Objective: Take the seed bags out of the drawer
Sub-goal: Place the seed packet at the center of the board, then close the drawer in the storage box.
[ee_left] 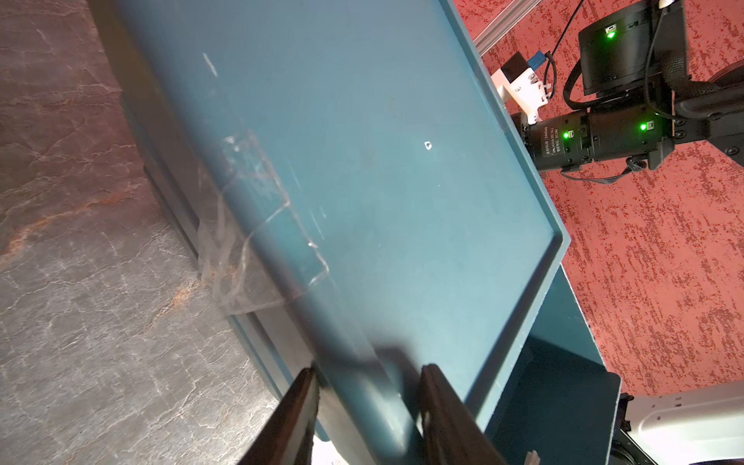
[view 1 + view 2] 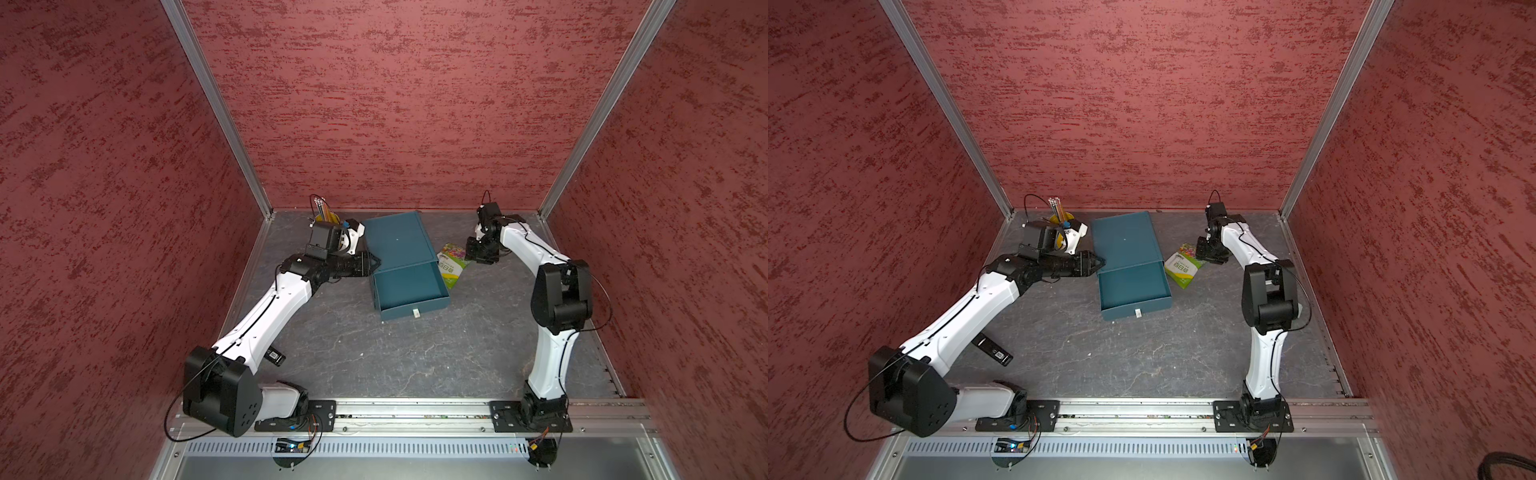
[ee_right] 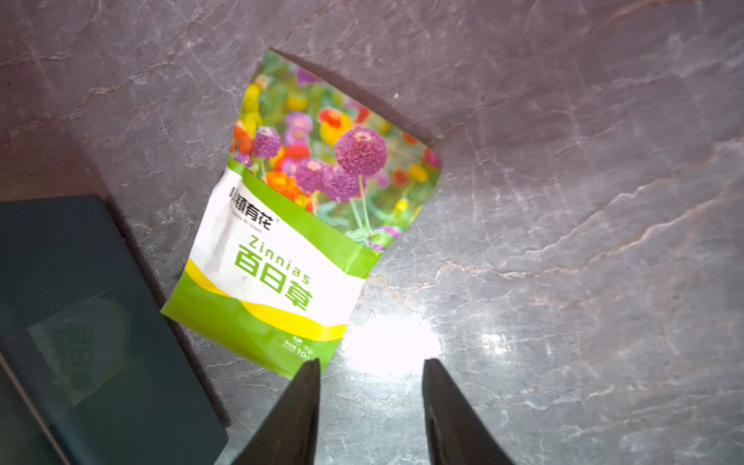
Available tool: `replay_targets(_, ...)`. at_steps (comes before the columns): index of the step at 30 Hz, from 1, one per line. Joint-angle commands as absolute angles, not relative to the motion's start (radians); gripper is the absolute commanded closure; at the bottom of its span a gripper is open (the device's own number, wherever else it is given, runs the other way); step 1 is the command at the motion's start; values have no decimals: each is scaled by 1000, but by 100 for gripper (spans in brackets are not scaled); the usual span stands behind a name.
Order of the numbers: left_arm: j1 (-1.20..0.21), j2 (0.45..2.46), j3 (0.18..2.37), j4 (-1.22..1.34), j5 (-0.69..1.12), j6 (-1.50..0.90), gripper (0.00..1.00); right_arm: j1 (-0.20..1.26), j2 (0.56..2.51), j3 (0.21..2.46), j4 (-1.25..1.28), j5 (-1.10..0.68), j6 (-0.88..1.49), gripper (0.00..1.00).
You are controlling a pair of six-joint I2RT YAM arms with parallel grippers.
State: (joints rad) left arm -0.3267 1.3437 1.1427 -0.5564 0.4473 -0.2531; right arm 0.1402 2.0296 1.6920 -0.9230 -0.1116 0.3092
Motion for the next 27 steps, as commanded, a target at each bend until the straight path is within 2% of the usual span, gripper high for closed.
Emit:
replay_targets(1,-341,1405,1114,-654,394,-201,56,139,1948,1660,-907,-99,324,49)
replay_targets(11,-341,1408,1114,-652,393,-196,56,229,1630,1464,-919,-173,374,28)
replay_targets(13,-341,1408,1115,-652,393,-196,56,260,1554,1415,-915,-184,391,23)
replay_targets(18,-341,1410,1118,-657,399,-193,57,348,1328,1287,-910,-189,443,1)
replay_targets(23,-341,1413,1121,-660,400,-189,57,474,1136,1194,-898,-128,487,1)
replay_targets(27,-341,1414,1123,-662,402,-187,58,639,1040,1146,-872,-61,552,1)
